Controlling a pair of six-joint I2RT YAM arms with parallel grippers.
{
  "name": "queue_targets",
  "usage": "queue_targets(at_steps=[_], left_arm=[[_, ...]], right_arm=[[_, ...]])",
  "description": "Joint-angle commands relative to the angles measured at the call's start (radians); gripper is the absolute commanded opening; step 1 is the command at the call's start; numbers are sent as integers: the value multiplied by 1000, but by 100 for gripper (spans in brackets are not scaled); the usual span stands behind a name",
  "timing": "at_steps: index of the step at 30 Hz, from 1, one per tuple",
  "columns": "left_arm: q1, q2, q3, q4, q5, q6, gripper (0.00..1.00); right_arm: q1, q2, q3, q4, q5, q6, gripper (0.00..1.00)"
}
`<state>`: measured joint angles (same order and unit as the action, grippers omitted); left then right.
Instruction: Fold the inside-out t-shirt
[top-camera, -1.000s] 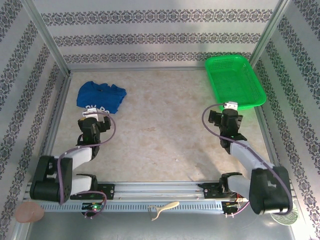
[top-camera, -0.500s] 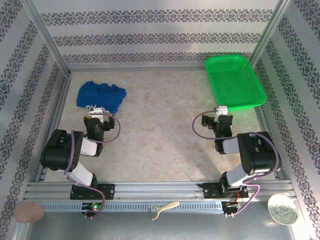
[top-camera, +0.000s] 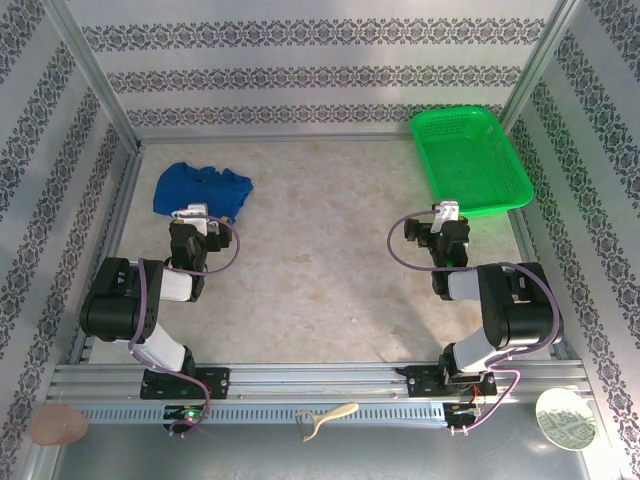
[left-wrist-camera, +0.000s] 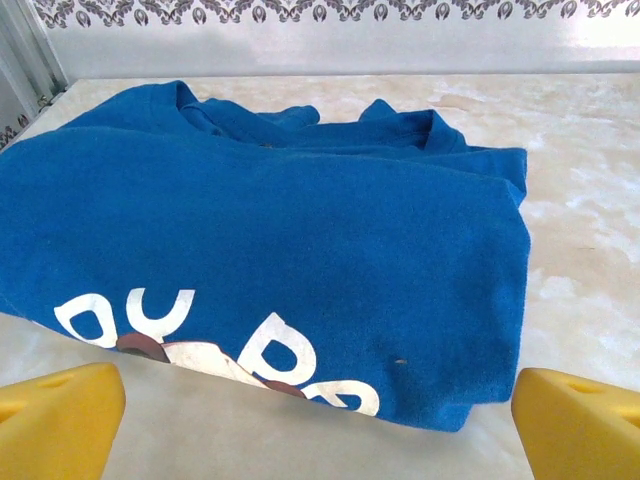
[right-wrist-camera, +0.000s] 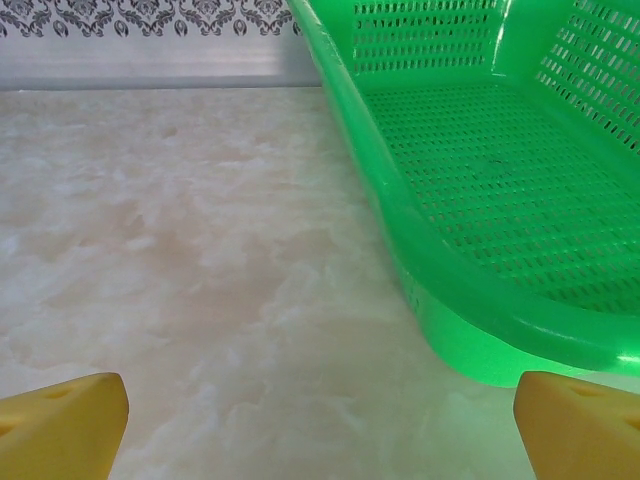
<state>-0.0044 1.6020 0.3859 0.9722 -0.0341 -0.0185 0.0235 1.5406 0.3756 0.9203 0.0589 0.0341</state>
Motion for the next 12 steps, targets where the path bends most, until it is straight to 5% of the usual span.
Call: queue_targets(at_steps=[1,12], left_arm=[[4,-7,-12,6,-8,5,99],[4,-5,-7,-2,-6,7,99]], right_arm=[[-2,-11,2,20,-1,-2,98],[-10,-17,-3,21,-27,-3,98]])
